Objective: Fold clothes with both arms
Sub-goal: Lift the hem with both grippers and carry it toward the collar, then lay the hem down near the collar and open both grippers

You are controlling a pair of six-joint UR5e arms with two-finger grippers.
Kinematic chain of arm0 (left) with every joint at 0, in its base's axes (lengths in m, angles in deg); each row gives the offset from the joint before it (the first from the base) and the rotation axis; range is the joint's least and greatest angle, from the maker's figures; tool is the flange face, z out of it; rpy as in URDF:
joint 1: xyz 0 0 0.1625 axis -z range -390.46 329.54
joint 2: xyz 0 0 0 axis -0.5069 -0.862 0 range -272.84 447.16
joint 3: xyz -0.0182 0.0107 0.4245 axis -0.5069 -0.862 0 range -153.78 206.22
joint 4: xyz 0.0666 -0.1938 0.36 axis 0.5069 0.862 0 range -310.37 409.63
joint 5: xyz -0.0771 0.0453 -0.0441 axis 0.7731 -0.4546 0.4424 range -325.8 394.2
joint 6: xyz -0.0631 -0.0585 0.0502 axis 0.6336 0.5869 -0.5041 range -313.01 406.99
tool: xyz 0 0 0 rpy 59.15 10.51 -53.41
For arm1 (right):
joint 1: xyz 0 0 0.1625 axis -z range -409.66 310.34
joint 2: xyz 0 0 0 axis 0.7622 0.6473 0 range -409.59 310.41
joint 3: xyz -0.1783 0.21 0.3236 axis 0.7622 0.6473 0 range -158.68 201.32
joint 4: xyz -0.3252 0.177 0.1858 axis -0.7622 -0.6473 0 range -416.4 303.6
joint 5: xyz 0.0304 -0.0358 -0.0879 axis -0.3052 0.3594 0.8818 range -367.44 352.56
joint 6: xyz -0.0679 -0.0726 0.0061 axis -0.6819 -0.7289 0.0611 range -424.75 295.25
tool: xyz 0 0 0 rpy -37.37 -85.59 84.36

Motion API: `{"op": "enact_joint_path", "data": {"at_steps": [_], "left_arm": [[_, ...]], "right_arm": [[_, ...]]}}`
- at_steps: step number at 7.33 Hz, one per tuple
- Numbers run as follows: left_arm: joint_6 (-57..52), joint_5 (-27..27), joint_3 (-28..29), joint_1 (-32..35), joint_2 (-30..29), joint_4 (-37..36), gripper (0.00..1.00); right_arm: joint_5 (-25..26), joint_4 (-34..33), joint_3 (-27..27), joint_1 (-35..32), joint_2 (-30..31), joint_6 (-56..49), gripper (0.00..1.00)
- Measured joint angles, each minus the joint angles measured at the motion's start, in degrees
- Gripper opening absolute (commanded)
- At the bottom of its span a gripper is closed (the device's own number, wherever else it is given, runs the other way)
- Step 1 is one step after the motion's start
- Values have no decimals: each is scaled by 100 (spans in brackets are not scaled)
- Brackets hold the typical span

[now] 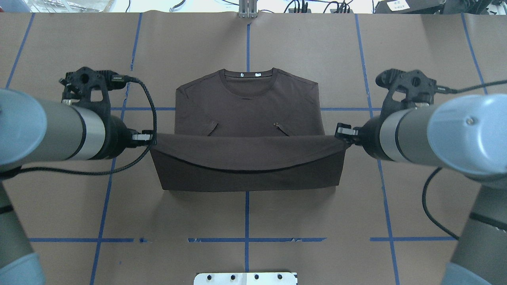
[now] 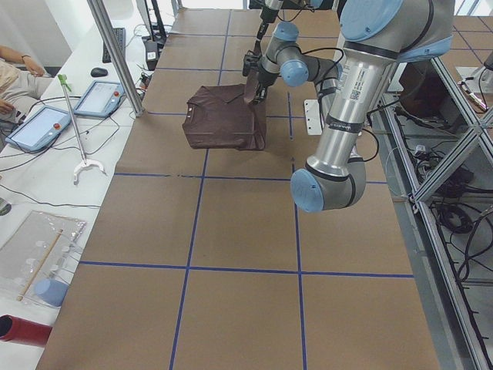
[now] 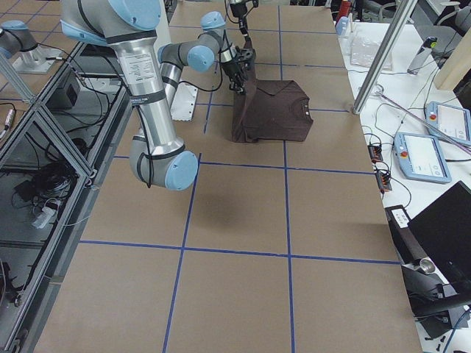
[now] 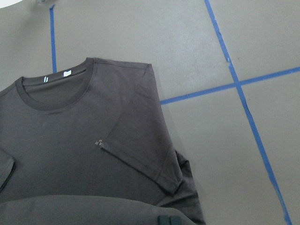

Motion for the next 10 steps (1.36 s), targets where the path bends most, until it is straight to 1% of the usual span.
{"op": "enact_joint_path", "data": {"at_steps": [1,2,3,4,6,7,8,9,10], "left_arm": [[-275,18,576,293,-219,218,0],[-431,22,1209,482,-356,671,0],[-520,22,1858,613,-430,1266,0],[-629,18,2504,737,-533,1834,0],[-813,2,3666,879,-836,2662,0],[-912,-6,4150,914,-933,3024,0],[-1001,-11,4528,945,-1033,3265,0],[-1042,-16,4858,956,-1192,3379,0],[-1060,-19,5136,961,-1360,3424,0]], "right_arm": [[-87,29,526,-325,-274,-282,0],[-118,170,1097,-526,-519,-450,0],[-122,587,1699,-645,-681,-531,0],[-121,1204,2337,-745,-759,-577,0],[-111,2183,3643,-873,-1049,-649,0],[-105,2611,4311,-903,-1267,-665,0],[-98,2989,4834,-924,-1414,-671,0],[-90,3238,5193,-933,-1512,-676,0],[-85,3351,5406,-945,-1577,-687,0]]}}
